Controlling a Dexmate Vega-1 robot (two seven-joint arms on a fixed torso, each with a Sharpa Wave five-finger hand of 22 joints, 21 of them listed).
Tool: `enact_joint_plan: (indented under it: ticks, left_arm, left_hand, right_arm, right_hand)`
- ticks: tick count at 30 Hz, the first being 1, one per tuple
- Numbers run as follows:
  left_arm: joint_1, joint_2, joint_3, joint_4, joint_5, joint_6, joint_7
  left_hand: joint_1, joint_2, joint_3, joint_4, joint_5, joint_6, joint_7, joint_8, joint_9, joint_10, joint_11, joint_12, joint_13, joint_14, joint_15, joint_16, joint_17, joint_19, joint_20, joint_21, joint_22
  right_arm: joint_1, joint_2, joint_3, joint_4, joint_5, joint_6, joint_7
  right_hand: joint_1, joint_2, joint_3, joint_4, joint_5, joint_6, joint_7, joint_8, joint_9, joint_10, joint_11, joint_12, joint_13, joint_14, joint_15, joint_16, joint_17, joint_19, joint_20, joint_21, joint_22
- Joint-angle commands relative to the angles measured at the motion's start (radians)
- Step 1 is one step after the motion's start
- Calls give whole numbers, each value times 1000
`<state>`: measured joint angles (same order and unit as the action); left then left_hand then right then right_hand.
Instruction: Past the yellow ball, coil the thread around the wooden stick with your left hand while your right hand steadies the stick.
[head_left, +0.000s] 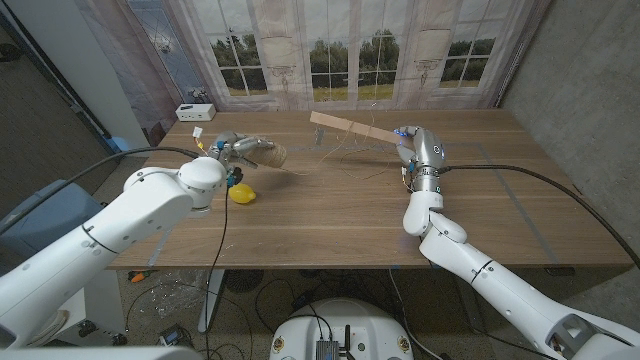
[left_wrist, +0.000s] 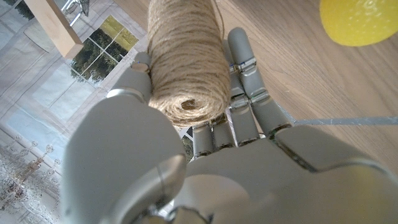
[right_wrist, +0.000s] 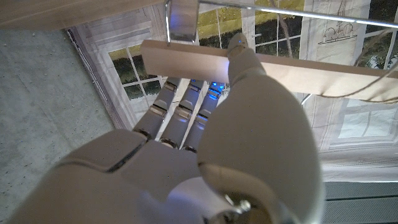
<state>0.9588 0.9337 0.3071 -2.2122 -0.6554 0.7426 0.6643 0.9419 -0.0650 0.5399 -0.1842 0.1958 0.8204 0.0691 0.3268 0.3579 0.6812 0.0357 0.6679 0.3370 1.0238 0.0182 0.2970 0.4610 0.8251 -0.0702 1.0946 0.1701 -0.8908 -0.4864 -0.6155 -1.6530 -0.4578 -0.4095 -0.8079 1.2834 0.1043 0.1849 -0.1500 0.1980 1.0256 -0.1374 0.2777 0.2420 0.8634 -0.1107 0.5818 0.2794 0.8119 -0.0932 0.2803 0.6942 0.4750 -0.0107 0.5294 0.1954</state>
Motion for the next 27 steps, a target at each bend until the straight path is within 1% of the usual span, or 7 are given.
enact_joint_plan:
  ticks: [1, 5, 13, 15, 16, 19, 27]
  left_arm:
    - [-42, 4, 39, -3, 104, 131, -7]
    - [-54, -5, 47, 15, 131, 151, -17]
    - [-97, -15, 79, 49, 181, 209, -55]
    - [-116, -14, 90, 56, 189, 234, -73]
    - [-144, -10, 108, 62, 194, 267, -93]
    - [-189, -5, 135, 72, 202, 317, -135]
    - [-284, -11, 207, 117, 237, 397, -216]
  left_hand:
    - [185, 201, 118, 18, 5, 58, -31, 5, 3, 146, -141, 7, 181, 177, -240, -4, 3, 7, -73, -3, 1]
    - [185, 202, 118, 18, 5, 57, -31, 4, 3, 145, -134, 5, 181, 175, -240, -6, 3, 2, -71, -5, 1]
    - [184, 203, 116, 19, 4, 56, -31, 3, 3, 145, -136, 3, 180, 172, -239, -7, 5, -3, -69, -6, 1]
    - [184, 204, 115, 19, 4, 57, -30, 2, 2, 144, -134, 3, 180, 172, -238, -8, 5, -8, -69, -7, 2]
    - [184, 203, 114, 19, 3, 58, -31, 2, 2, 145, -136, 2, 179, 174, -238, -6, 8, -8, -68, -7, 2]
    - [185, 203, 111, 17, 2, 55, -30, 0, 1, 147, -138, -1, 176, 187, -240, 5, 19, -7, -70, -4, 4]
    - [188, 206, 105, 17, 0, 51, -28, -5, 0, 145, -133, -3, 176, 196, -235, 19, 39, -15, -66, 1, 8]
  right_arm:
    - [21, -33, -42, -45, -2, -121, 90]
    - [31, -42, -59, -53, 3, -147, 131]
    - [60, -43, -94, -42, 9, -184, 184]
    - [70, -43, -103, -32, 11, -186, 196]
    - [78, -38, -106, -24, 15, -192, 204]
    - [91, -39, -116, -14, 21, -196, 221]
    - [118, -35, -133, 9, 48, -215, 264]
  right_hand:
    - [18, 52, 12, 13, 2, 24, 20, 4, 0, 75, -5, 142, 109, -4, -140, -3, 3, -4, 0, 8, 2]
    - [17, 53, 11, 14, 2, 24, 20, 4, 0, 75, -4, 143, 110, -6, -140, -4, 4, -5, 1, 9, 2]
    - [16, 53, 11, 15, 1, 22, 20, 4, 1, 74, -4, 141, 109, -10, -138, -7, 5, -8, 3, 10, 2]
    - [16, 54, 11, 15, 1, 21, 20, 3, 1, 74, -2, 141, 108, -10, -140, -6, 6, -9, 3, 11, 2]
    - [16, 54, 11, 15, 1, 20, 20, 3, 1, 73, -3, 141, 109, -10, -140, -6, 6, -9, 3, 11, 2]
    - [16, 54, 11, 15, 1, 22, 20, 4, 1, 73, -2, 141, 109, -11, -139, -7, 7, -9, 3, 12, 2]
    - [15, 57, 12, 16, 1, 12, 21, 0, 2, 69, 1, 137, 105, -13, -139, -9, 8, -11, 3, 13, 1]
